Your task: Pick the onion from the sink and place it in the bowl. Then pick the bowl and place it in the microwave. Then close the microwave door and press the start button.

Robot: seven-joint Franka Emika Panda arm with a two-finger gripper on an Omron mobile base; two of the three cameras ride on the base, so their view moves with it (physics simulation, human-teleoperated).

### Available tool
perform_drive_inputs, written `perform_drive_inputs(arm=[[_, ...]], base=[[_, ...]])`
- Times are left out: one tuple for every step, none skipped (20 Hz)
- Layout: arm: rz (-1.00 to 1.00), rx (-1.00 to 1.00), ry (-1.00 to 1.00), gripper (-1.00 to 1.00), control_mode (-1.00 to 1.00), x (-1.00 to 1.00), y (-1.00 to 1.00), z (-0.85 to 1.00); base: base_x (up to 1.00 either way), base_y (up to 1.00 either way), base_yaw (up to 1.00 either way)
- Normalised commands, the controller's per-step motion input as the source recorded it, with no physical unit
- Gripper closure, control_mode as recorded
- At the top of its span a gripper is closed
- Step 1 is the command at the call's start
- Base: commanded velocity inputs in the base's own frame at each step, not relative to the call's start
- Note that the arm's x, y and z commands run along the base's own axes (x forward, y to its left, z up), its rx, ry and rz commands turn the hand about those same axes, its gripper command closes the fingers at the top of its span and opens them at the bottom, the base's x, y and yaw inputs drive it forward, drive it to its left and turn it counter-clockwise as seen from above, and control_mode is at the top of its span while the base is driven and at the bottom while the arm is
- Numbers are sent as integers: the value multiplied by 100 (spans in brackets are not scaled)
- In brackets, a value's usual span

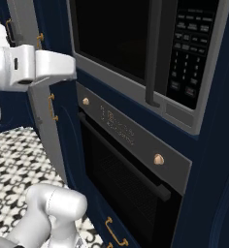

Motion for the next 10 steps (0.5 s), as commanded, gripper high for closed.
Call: perform_drive_inputs(arm=[[0, 0, 4, 100, -100, -9, -16, 0], [0, 0, 4, 100, -100, -14, -21, 0], [0, 0, 0, 100, -100, -20, -34, 0], [0, 9, -7, 100, -100, -27, -50, 2], [0, 17, -6, 100, -100, -6, -33, 14], [0, 28, -5, 100, -100, 0, -21, 19], [0, 40, -5, 100, -100, -2, -24, 22], [0, 43, -5, 100, -100, 0, -9, 18], [-2, 44, -12, 100, -100, 0, -8, 22], [-3, 45, -11, 100, -100, 0, -9, 19]], base=[[0, 0, 0], [0, 0, 0], [0, 0, 0], [0, 0, 0], [0, 0, 0], [0, 0, 0], [0, 0, 0], [0, 0, 0], [0, 0, 0], [0, 0, 0]])
